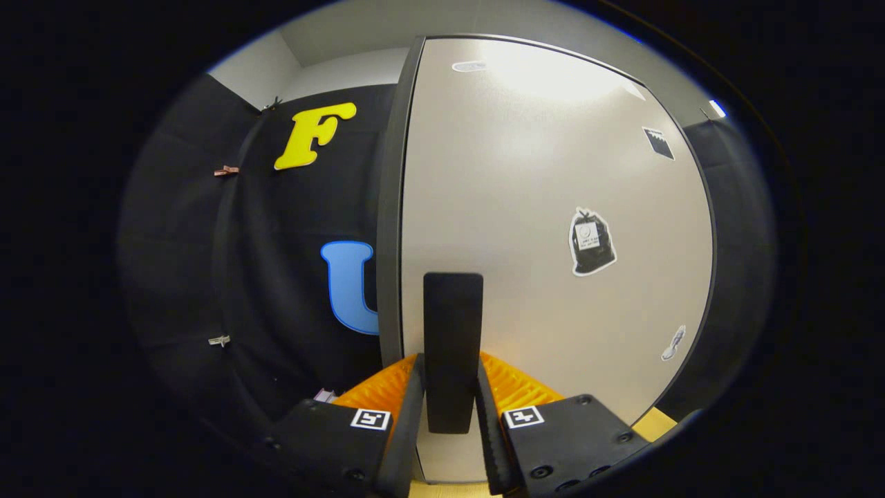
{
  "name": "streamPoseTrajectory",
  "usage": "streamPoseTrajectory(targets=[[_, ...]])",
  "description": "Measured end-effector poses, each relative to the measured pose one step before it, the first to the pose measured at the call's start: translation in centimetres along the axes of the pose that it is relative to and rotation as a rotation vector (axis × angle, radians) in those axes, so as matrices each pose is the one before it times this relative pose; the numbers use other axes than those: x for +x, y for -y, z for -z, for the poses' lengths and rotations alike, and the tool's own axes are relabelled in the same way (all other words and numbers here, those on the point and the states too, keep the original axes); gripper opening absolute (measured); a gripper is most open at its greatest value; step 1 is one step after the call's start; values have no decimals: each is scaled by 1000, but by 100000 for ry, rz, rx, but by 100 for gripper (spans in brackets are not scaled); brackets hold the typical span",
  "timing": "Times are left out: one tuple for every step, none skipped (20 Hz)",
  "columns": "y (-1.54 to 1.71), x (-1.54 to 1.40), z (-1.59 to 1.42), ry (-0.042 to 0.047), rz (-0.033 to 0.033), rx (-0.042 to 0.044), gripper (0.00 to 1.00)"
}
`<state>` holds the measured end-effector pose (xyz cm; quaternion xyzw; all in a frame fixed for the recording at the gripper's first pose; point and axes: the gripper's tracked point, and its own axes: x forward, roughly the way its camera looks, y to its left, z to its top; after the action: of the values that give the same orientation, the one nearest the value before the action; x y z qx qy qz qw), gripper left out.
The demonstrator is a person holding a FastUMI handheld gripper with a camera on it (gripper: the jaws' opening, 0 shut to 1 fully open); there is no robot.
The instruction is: Open the shoe cabinet door, grab the shoes and put them into the shoe cabinet, then close the shoe cabinet door.
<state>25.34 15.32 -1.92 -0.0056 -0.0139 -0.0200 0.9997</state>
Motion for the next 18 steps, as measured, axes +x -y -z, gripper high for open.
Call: streamPoseTrajectory(targets=[[101, -328, -139, -389, -1069, 300, 41], [-16, -161, -141, 368, 345, 1454, 37], [-49, 123, 172, -1049, -111, 1645, 37], [25, -233, -152, -144, -722, -496, 31], [72, -94, 3, -981, -1014, -506, 30], [-29, -66, -12, -122, -1167, -1308, 24], [-152, -183, 70, -788, -1333, -506, 24], [-31, -343, -15, -622, -1541, -334, 24], [-111, -548, -121, -312, -1573, -8, 24], [-111, -802, -170, -251, -1704, 269, 24], [-25, -526, -64, 27, -1812, 266, 24], [-76, -831, -178, 329, -1542, -55, 24], [-128, -903, -216, 320, -1461, -470, 24], [27, -857, -115, 219, -1530, 163, 24], [111, -1232, -45, -298, -1402, 419, 24], [173, -1202, -69, 4, -1090, 155, 24], [416, -1304, 29, -124, -1178, -205, 24], [227, -950, -119, 228, -1112, -221, 24]])
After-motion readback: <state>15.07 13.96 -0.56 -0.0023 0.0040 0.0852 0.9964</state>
